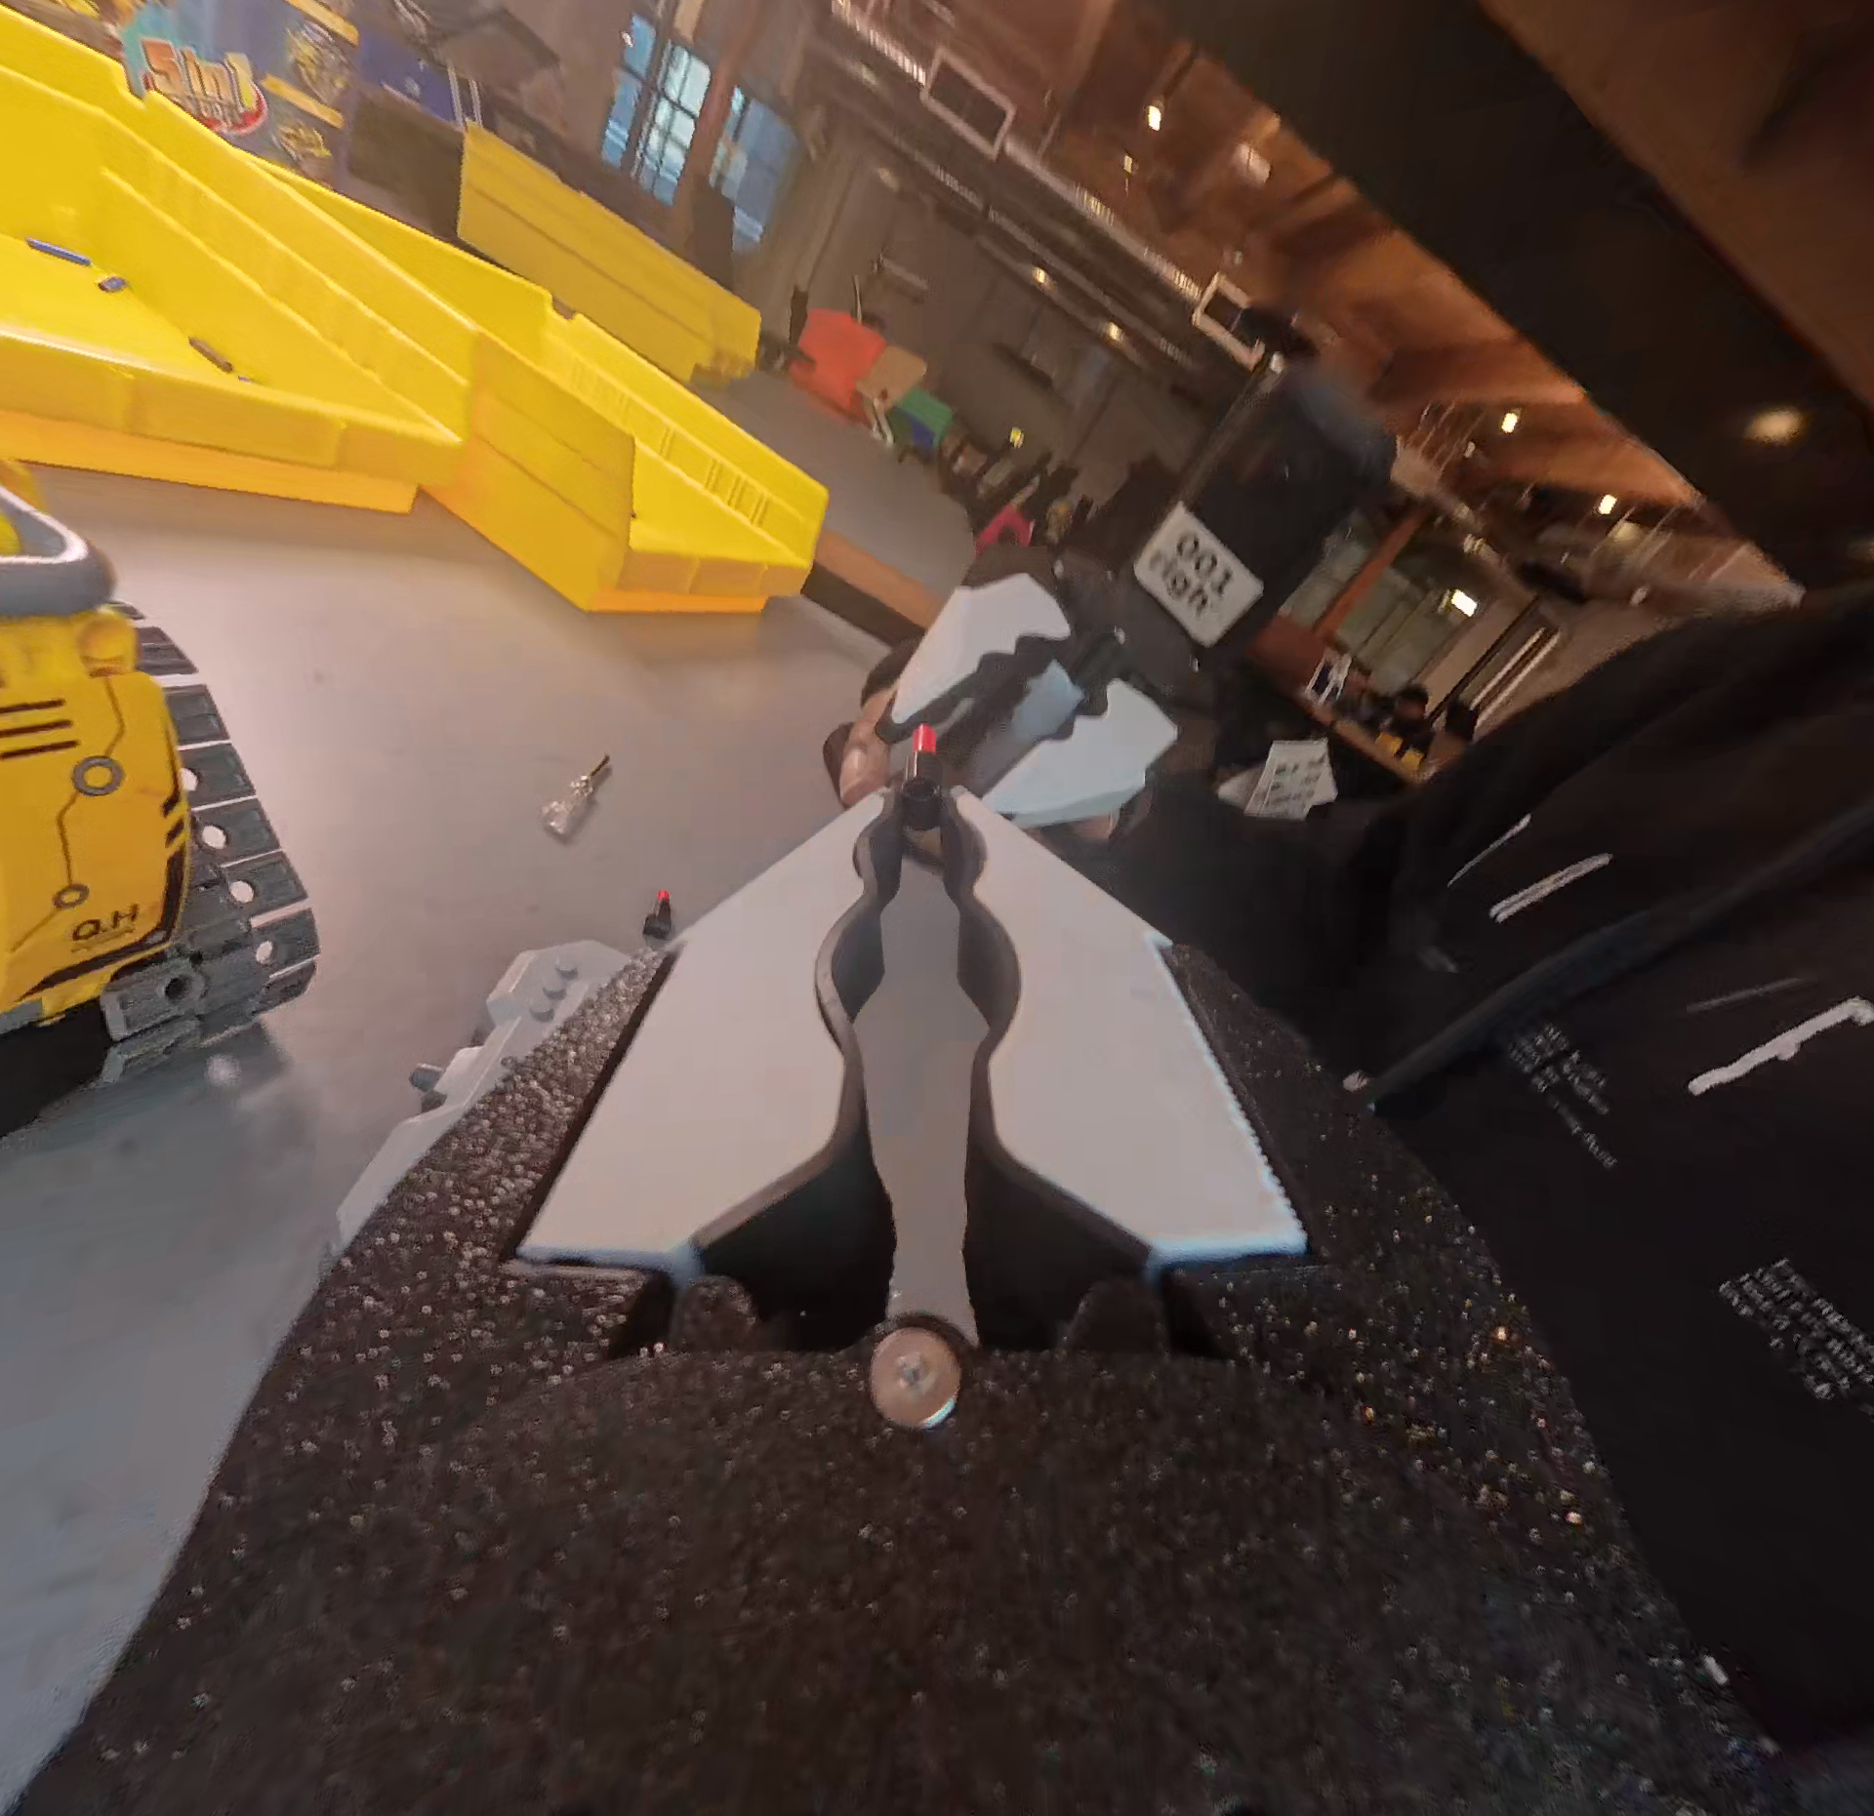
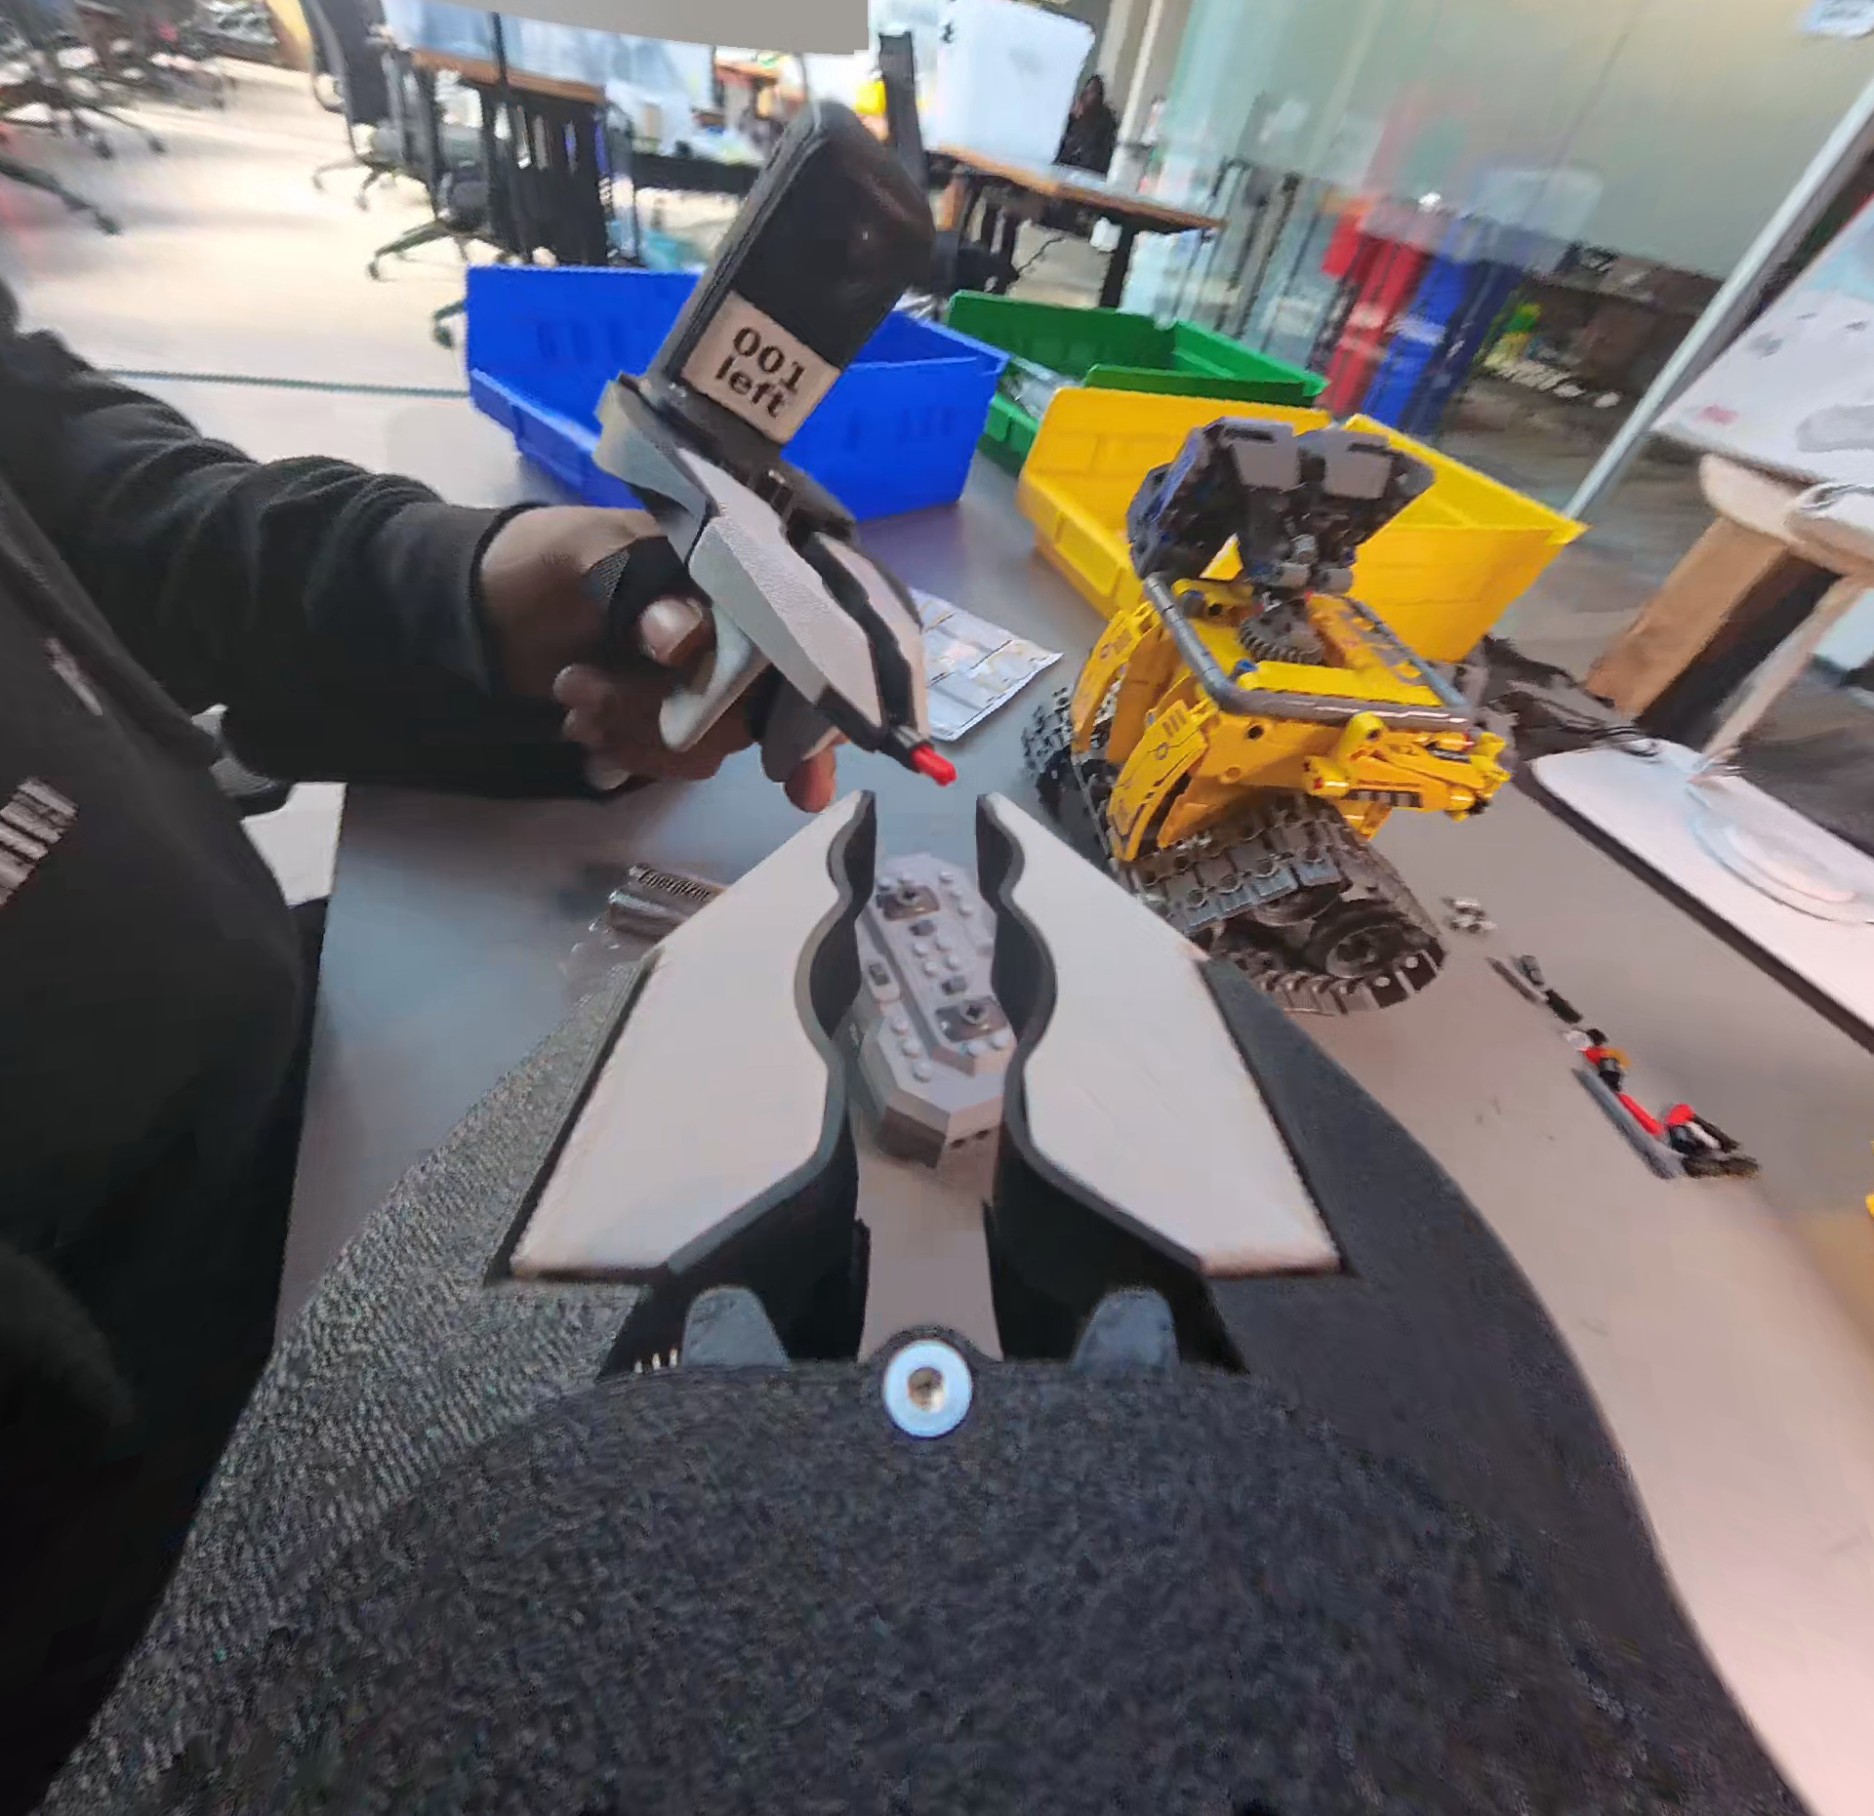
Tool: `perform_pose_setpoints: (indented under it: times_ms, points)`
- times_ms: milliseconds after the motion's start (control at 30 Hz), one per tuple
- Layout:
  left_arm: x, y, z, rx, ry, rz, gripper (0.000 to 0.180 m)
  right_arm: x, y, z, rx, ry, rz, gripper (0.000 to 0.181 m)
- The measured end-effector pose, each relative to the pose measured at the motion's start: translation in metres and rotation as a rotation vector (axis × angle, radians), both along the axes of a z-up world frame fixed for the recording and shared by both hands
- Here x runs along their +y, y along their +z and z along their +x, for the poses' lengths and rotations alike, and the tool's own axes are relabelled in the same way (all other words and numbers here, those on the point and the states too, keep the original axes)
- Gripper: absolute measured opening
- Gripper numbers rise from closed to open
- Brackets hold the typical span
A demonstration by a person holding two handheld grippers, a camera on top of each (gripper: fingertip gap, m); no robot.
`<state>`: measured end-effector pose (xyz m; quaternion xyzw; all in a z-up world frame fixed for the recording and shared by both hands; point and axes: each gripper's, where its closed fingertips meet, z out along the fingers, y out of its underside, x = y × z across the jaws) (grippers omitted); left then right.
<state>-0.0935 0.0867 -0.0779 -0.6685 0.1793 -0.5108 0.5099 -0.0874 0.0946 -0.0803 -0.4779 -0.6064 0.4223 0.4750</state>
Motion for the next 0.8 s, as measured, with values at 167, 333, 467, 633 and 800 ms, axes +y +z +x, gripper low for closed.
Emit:
perform_pose_setpoints:
  times_ms: [167,333,467,633,800]
  points:
    - [0.010,0.016,-0.007,-0.288,0.020,-0.126,0.005,0.009,0.020,-0.010,0.199,-0.288,0.147,0.028]
    - [0.010,0.024,-0.001,-0.452,-0.035,-0.210,0.006,0.009,0.023,-0.022,0.190,-0.377,0.296,0.036]
    - [0.009,0.025,-0.002,-0.494,-0.047,-0.251,0.006,0.008,0.026,-0.024,0.153,-0.372,0.395,0.035]
    - [0.002,0.014,0.003,-0.519,-0.127,-0.358,0.007,0.001,0.015,-0.023,0.030,-0.263,0.473,0.033]
    - [-0.014,0.012,0.013,-0.487,-0.250,-0.399,0.007,-0.016,0.008,-0.016,-0.031,-0.082,0.366,0.026]
